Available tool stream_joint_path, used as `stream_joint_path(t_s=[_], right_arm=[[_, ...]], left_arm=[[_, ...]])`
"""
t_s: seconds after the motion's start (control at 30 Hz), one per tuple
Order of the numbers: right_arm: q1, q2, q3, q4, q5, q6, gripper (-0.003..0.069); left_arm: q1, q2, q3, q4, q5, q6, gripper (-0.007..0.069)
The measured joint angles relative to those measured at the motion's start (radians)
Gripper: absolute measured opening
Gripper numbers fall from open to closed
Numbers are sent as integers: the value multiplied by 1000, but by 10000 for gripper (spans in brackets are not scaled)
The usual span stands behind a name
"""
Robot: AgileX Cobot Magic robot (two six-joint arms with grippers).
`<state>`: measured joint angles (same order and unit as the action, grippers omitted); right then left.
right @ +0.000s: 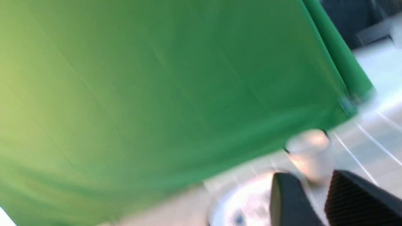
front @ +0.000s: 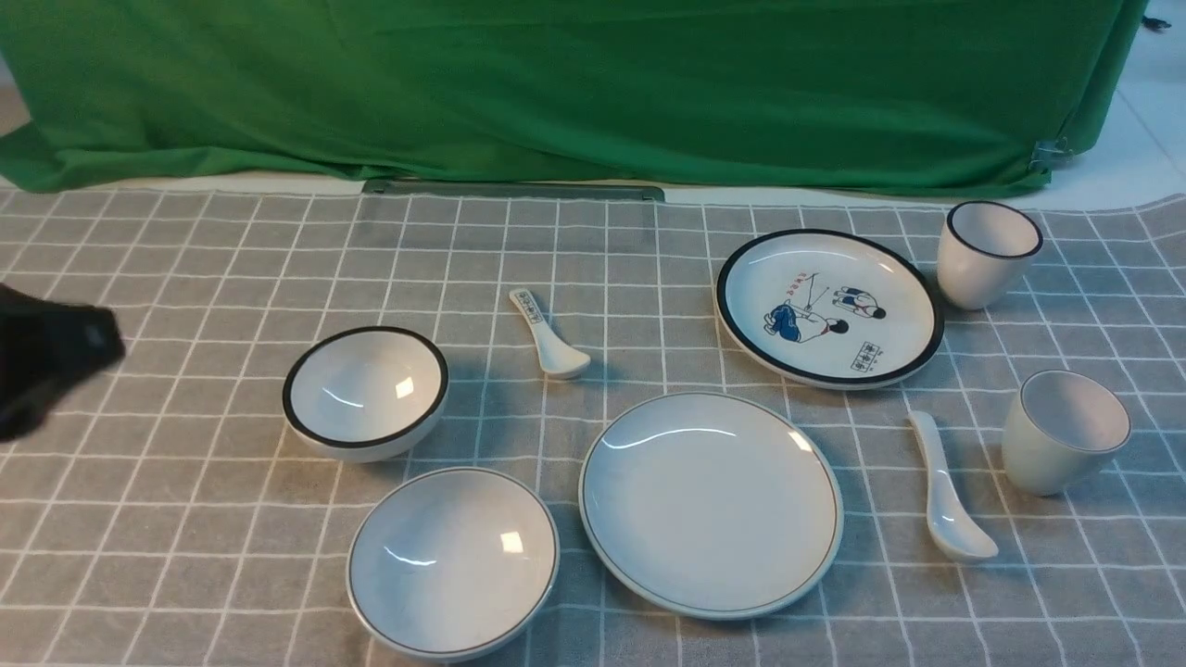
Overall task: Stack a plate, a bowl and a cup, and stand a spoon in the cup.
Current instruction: Use the left arm to grab a blue rice bowl
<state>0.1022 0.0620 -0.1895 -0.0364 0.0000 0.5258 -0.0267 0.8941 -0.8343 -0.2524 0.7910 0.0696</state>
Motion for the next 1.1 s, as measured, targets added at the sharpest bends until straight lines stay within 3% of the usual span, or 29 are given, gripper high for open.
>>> stream_joint_path(t_s=[0.1, 0.17, 0.2, 0.27, 0.33, 0.43, 0.63, 0.8, 0.83, 0.97, 1.1], right_arm=[[26, 73, -133, 4, 219, -98, 157], [83, 248, -358, 9, 519, -247, 54], [109, 313, -425, 10, 637, -296, 36], [152, 464, -556, 11, 812, -361, 21], [190, 580, -629, 11, 913, -423, 20], [225, 683, -654, 16, 933, -463, 20], [254, 734, -653, 23, 917, -468, 20], [257, 734, -641, 27, 871, -468, 20], [258, 734, -641, 28, 859, -468, 20], [258, 734, -641, 29, 835, -468, 22], [258, 734, -641, 30, 826, -468, 26]], left_arm=[[0, 146, -15, -39, 68, 75, 17], [-23, 303, -18, -38, 103, 109, 7], [-50, 352, -18, -28, 106, 110, 5], [-121, 446, -24, 12, 109, 80, 1], [-199, 511, -50, 86, 102, -25, 0], [-250, 575, -97, 174, 94, -141, 1], [-261, 647, -148, 197, 45, -146, 55], [-261, 691, -150, 200, -13, -143, 174], [-261, 714, -150, 200, -29, -139, 253], [-261, 770, -150, 188, -50, -135, 397], [-261, 816, -150, 164, -51, -112, 424]])
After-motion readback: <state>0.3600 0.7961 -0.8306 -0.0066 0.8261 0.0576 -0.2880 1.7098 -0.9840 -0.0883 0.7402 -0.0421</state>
